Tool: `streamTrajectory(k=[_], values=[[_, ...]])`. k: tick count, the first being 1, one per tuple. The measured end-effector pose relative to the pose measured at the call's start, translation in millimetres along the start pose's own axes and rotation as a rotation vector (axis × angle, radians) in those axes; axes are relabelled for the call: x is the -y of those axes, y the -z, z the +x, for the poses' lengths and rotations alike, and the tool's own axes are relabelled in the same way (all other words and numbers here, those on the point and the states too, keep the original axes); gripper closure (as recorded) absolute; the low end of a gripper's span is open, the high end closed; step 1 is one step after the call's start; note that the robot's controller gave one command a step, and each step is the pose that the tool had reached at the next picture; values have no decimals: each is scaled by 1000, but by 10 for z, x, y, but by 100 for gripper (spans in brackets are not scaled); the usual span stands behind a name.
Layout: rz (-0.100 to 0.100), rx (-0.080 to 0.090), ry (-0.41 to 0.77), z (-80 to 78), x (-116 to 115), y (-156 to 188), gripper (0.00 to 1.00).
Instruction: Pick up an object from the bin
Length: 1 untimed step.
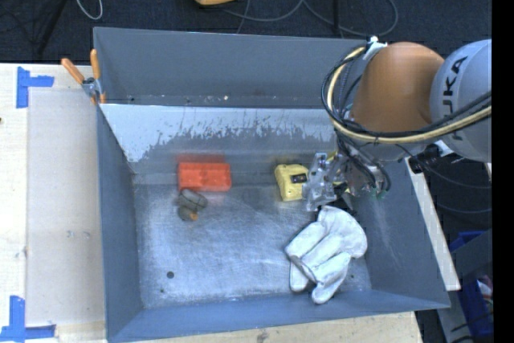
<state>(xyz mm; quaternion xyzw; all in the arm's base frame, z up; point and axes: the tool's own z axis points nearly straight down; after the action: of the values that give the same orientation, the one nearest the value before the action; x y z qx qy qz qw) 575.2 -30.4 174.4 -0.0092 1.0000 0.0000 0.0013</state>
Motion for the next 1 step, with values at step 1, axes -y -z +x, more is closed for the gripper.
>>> streamTrajectory(k=[1], values=[[0,-4,69,376,-311,-208,100]])
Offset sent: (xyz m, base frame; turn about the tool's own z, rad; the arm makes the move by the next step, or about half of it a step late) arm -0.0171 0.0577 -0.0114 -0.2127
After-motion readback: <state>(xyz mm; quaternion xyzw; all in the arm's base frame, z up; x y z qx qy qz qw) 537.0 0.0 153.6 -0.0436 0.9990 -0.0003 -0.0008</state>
